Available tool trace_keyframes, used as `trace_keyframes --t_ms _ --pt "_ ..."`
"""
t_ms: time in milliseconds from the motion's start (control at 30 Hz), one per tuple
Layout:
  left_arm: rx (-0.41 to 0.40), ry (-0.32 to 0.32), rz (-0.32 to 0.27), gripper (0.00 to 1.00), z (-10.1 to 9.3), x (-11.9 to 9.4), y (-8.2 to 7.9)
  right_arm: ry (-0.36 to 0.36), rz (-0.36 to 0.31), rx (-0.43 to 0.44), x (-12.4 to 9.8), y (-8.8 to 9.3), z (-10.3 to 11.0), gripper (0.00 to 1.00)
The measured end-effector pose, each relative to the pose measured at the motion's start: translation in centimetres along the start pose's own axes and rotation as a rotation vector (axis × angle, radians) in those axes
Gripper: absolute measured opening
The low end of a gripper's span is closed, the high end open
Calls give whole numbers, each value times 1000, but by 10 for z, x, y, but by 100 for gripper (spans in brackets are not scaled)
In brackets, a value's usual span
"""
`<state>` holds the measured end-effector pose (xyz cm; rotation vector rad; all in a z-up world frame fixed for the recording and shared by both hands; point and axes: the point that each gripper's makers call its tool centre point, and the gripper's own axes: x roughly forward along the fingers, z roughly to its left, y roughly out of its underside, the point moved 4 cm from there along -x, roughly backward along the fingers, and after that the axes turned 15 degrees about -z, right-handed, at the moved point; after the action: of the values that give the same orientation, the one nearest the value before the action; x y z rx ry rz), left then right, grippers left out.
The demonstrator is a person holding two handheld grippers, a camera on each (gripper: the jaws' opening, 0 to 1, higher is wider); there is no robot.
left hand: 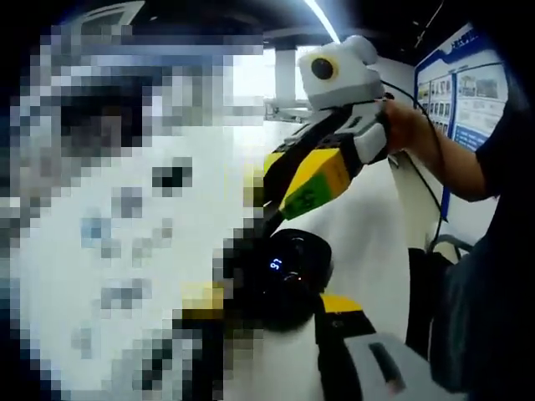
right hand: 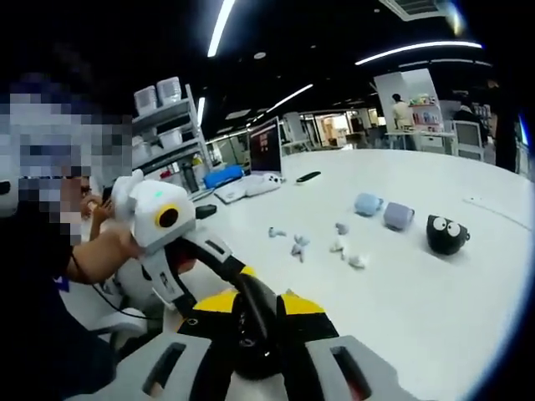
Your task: Pick up the earbuds from the table and place the earbuds into the earbud case
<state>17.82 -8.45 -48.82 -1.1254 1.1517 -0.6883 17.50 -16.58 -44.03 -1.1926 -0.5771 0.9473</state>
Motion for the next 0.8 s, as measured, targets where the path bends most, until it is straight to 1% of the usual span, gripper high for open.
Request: trace_keyframes --t_ms 233,433,467,533,567,633,733,800 --pt "-11 -5 -4 42 1 -2 1 1 10 -5 -4 9 6 17" --pt "-12 -6 -3 41 0 -3 1 8 24 -14 -9 16 6 17" --pt "-12 -6 -3 41 -1 -3 2 14 30 -24 -11 17 5 17" --pt "-11 -5 -1 41 -2 -3 2 30 33 -89 -16 17 -1 18" --pt "-11 -5 -1 41 -2 -3 2 31 36 -114 -18 17 -2 19" --pt "-11 -4 -1 41 -2 -3 2 38 50 -120 -22 20 -3 25" --pt "-11 -1 -2 41 -2 -4 2 41 65 -157 -27 24 -6 33" --pt "-10 4 -3 41 -1 -4 2 34 93 -187 -30 31 -5 38"
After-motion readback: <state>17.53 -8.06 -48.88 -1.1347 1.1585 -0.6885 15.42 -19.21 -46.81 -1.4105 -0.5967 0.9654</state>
